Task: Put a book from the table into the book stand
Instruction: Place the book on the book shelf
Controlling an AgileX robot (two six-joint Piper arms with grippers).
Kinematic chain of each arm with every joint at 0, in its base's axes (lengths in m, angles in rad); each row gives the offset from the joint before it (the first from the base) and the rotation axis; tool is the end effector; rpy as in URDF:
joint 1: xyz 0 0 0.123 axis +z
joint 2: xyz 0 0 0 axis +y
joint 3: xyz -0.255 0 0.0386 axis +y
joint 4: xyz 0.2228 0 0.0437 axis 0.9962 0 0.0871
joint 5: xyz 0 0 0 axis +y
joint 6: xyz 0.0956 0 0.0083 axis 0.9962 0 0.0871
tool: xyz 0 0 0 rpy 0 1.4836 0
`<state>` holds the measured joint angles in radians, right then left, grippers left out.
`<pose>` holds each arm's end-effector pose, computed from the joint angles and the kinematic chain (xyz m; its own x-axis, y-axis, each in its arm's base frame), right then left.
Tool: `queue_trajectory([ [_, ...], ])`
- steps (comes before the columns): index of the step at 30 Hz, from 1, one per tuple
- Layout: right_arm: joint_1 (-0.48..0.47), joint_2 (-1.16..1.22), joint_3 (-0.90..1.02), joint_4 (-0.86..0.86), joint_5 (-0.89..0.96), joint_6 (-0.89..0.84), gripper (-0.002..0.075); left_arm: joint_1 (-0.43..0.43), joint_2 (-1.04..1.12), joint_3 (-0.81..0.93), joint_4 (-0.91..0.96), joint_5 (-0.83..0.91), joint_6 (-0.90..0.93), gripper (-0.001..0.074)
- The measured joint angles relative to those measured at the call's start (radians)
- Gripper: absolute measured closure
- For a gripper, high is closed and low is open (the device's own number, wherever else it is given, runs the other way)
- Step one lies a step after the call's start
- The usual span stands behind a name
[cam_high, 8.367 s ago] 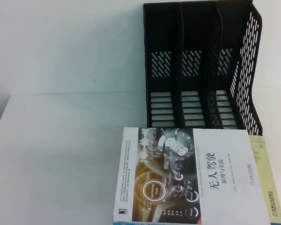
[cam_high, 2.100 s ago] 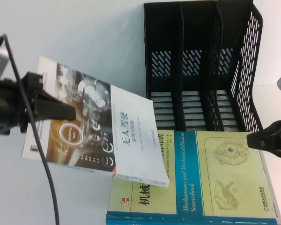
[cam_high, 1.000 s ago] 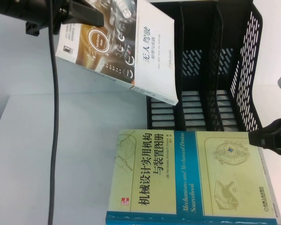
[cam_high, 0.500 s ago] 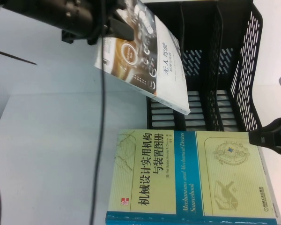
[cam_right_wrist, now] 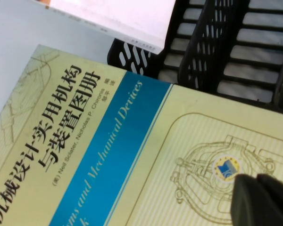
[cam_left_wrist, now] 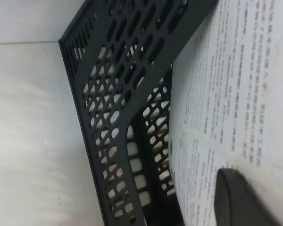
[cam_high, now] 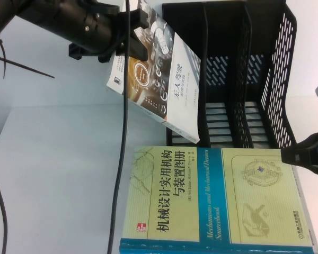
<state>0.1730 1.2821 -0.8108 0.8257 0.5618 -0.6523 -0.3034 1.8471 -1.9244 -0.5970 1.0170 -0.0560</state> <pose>0.2349 0.0792 0.2536 -0.7339 -0.0442 -0.6778 -0.3660 0.8663 0.3398 0.3549 -0.1592 0.3602 -0.8385 -0.0953 -0.5364 0.2885 0.7576 -0.5855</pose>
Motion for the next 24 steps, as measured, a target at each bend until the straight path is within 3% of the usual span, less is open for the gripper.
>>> queue_trajectory([
  [15, 0.0, 0.0, 0.0, 0.007, 0.0, 0.0, 0.0728, -0.01, 0.0, -0.001, 0.065, -0.014, -0.059, 0.0634],
  [24, 0.0, 0.0, 0.0, 0.036, 0.0, 0.0, 0.0728, -0.1, 0.0, -0.001, 0.159, -0.124, -0.079, 0.0634],
])
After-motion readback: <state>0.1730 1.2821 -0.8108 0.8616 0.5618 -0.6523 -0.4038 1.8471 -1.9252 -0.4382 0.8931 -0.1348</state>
